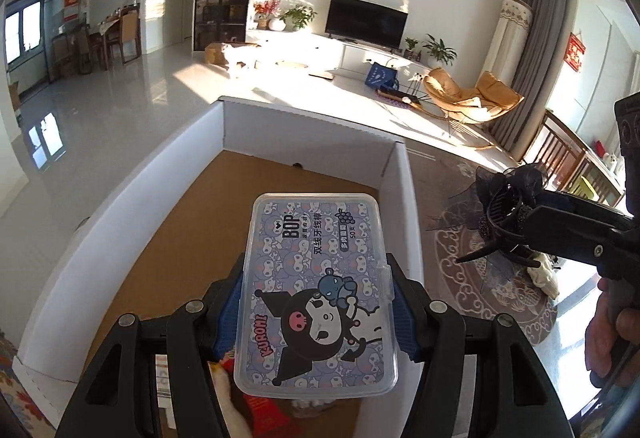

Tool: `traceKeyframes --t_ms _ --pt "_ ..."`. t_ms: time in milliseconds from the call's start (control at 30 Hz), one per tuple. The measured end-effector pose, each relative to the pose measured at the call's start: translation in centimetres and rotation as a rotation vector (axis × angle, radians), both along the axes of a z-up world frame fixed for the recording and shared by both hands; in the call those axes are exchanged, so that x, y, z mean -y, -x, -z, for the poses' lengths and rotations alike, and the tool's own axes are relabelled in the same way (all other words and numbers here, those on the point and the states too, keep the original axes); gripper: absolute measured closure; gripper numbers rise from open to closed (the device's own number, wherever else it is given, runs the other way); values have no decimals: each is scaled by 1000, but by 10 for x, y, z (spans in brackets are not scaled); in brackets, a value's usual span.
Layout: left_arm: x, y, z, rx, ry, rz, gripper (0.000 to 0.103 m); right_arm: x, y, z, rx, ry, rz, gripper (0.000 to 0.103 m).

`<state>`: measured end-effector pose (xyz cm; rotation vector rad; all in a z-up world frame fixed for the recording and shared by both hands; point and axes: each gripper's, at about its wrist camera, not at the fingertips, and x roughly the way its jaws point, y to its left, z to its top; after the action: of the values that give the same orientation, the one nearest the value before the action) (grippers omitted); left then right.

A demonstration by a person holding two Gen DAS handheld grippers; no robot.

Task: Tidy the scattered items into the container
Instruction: 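Open the left tool to drop the Kuromi box while the right tool releases the black item into the box, then move both open tools back over the table toward the black case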

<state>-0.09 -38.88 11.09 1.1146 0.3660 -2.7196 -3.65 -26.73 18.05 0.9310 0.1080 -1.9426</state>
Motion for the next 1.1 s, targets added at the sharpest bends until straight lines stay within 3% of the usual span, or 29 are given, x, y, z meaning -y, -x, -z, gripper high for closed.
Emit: traceKeyframes --t_ms 167,333,467,533,567,700,867,1100 --pt "39 10 32 94 0 -69 42 70 25 49 76 -136 -15 20" --pt "57 17 45 131 -36 -109 42 97 31 77 96 -165 -13 19" --pt "63 24 53 184 -39 -153 36 114 33 95 155 -253 -14 19" --pt "61 23 56 194 -33 -171 18 111 33 92 136 -233 -12 19" --pt "59 22 57 195 -27 -173 16 107 32 89 136 -213 -9 19" --pt "39 21 47 165 -4 -159 16 82 36 75 137 -152 20 19" --pt "8 23 28 131 25 -117 16 56 46 64 199 -110 54 19" --pt "-49 15 -2 53 59 -27 16 -5 25 41 112 -25 128 19"
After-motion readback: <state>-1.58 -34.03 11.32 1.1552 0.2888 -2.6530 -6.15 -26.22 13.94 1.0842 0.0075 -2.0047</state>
